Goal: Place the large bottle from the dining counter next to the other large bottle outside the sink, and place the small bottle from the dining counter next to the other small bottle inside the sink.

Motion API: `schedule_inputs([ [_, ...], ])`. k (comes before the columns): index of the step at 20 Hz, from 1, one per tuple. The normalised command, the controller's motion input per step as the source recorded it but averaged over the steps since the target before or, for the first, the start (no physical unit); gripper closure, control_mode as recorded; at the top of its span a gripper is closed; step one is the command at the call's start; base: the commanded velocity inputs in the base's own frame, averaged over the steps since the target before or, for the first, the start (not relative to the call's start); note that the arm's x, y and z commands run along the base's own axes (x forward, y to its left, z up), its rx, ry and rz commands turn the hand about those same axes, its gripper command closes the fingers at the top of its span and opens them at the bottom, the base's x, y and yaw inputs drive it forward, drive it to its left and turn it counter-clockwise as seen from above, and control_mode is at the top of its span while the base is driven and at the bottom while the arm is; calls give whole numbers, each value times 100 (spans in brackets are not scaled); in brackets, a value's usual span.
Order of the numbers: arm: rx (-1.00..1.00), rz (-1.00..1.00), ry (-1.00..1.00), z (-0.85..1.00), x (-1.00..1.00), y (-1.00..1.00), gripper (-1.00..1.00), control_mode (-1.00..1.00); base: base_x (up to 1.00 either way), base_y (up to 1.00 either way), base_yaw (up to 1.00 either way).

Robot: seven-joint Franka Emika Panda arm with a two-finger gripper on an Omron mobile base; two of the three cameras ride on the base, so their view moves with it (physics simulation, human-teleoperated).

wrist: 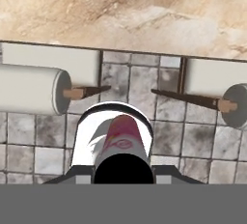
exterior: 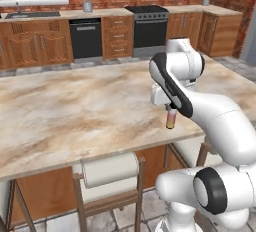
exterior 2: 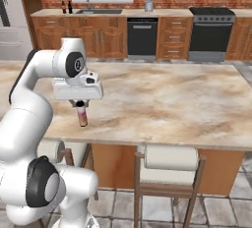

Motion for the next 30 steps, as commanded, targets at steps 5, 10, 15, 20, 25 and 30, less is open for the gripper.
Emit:
schedule_inputs([
  [5,0,0,0,0,0,0,100,100,-2,-86,-1],
  [10,0,0,0,0,0,0,100,100,11,-84,0],
  [15,0,0,0,0,0,0,100,100,37,-72,0],
  [20,0,0,0,0,0,0,100,100,35,-79,0],
  [25,0,0,0,0,0,0,100,100,35,-80,0],
  [30,0,0,0,0,0,0,100,100,37,-100,0],
])
